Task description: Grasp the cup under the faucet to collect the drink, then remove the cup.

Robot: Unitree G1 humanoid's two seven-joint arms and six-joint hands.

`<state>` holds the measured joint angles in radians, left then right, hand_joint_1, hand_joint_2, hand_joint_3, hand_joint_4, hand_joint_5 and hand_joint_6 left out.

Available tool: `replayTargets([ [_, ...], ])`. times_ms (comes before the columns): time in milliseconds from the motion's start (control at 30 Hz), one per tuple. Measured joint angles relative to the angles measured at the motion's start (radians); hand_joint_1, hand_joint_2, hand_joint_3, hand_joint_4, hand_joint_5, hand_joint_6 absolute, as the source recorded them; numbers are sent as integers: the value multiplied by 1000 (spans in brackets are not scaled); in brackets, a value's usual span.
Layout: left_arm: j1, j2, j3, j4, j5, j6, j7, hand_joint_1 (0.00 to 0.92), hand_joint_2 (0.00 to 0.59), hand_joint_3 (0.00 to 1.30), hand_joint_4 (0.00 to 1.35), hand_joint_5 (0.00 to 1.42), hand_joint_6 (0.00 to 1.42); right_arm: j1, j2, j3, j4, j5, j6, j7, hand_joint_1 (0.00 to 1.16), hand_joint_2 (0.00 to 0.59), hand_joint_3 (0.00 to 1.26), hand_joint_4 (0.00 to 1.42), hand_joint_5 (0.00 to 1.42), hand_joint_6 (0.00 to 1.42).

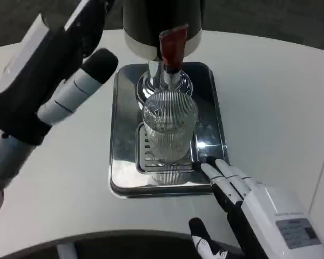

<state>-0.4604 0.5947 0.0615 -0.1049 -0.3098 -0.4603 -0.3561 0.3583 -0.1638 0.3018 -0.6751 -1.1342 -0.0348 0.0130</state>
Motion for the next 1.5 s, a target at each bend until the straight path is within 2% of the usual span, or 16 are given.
replayTargets([
  [167,-97,-9,28,5,-196,175,-135,0,116,0,0,0,0,11,6,4,-1,-8,1,-2,476,495,146,84,136,297],
  [433,-184,-63,44,81,-235,307,-233,0,106,0,0,17,0,18,13,6,-5,-14,1,-4,480,495,146,84,144,300],
  [567,-204,-88,42,128,-230,329,-272,0,100,0,0,34,3,25,15,-2,-11,-14,1,-5,481,495,146,84,146,302],
  [767,-235,-138,21,240,-169,326,-345,0,95,0,0,62,28,43,21,-10,-29,-12,1,-9,478,489,146,85,147,304],
  [900,-240,-163,14,259,-144,321,-371,0,94,0,0,66,33,57,29,-13,-30,-10,2,-11,477,488,146,86,147,310],
  [1133,-255,-168,14,274,-98,286,-405,0,92,0,0,68,36,60,39,-21,-30,-9,4,-14,475,487,146,86,147,317],
  [1367,-257,-144,13,271,-30,222,-440,0,103,0,0,49,14,54,45,-19,-30,-8,4,-15,471,487,146,87,156,364],
  [1500,-257,-87,-3,249,67,112,-461,0,112,0,0,39,10,39,46,-23,-19,15,4,-15,466,489,146,87,158,367],
])
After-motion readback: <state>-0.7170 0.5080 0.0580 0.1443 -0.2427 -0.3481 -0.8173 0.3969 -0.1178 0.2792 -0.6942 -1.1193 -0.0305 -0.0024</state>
